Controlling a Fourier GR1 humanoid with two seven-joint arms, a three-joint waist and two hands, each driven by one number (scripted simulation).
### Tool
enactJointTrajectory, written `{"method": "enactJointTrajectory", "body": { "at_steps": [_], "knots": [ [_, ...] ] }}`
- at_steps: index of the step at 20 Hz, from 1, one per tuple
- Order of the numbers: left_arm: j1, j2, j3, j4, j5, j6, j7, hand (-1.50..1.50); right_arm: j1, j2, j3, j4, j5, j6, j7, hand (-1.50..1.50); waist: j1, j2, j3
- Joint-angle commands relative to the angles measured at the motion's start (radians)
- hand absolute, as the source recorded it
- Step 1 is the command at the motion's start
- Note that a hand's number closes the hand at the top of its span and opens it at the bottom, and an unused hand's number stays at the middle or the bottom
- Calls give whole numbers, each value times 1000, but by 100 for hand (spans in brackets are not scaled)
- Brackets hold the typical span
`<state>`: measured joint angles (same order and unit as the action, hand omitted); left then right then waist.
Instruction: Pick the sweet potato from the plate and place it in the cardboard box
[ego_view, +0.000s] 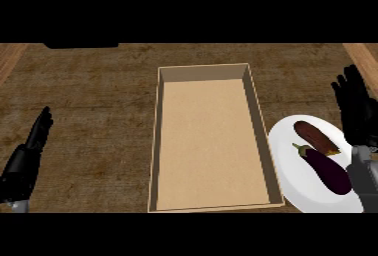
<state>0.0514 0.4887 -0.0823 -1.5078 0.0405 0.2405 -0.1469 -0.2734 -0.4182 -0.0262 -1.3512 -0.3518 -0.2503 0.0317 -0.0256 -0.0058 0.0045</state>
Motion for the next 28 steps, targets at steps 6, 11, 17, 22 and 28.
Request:
{"method": "enactJointTrajectory", "body": {
  "at_steps": [6,11,17,22,28],
  "knots": [
    [-42,-51,-45,15,-2,-5,90,0,-184,-23,91,-115,-182,512,-139,-150,67,11,3],
    [-44,-90,-84,-44,0,-14,202,0,-131,-63,38,297,76,414,-422,-150,53,15,-2],
    [-71,-114,-71,25,-21,-7,193,0,-180,-247,31,441,181,639,-615,-150,52,16,-3],
    [-60,-101,-68,-18,-29,-2,215,0,-192,-451,124,390,386,668,-650,-150,52,12,-3],
    [-61,-113,-70,8,-37,-5,194,0,-256,-582,309,336,609,779,-607,-150,55,11,-6]
  ]
}}
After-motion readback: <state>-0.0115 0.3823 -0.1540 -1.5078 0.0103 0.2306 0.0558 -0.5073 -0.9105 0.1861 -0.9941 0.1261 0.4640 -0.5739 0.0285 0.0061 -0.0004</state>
